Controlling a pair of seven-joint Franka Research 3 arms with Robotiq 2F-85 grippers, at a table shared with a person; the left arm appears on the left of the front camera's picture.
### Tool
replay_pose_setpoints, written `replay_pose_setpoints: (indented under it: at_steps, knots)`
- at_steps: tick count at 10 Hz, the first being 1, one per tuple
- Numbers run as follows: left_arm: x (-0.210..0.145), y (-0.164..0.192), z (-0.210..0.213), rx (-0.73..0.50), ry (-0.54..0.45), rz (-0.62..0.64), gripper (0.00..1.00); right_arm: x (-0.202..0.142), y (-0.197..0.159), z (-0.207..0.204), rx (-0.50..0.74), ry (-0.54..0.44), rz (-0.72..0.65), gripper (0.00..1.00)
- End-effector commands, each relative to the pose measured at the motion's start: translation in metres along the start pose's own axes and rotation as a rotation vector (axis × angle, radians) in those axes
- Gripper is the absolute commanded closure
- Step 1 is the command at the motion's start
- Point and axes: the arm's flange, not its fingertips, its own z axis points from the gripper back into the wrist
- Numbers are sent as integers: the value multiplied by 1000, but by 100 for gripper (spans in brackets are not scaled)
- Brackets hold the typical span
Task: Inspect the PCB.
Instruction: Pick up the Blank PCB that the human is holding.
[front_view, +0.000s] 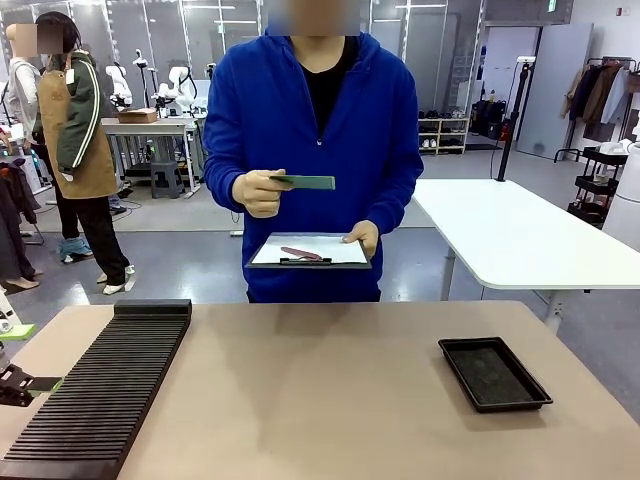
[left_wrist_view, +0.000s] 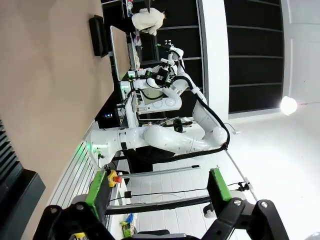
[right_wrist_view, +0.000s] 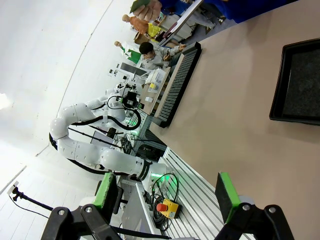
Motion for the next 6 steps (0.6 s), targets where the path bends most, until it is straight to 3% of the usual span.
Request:
replay_pose_setpoints:
  at_steps: [1, 6]
  knots:
    - [-1, 0, 1, -4, 7, 3, 0, 1, 1, 1, 10, -7, 14, 0]
    - [-1, 0, 1, -4, 7, 3, 0, 1, 1, 1, 10, -7, 14, 0]
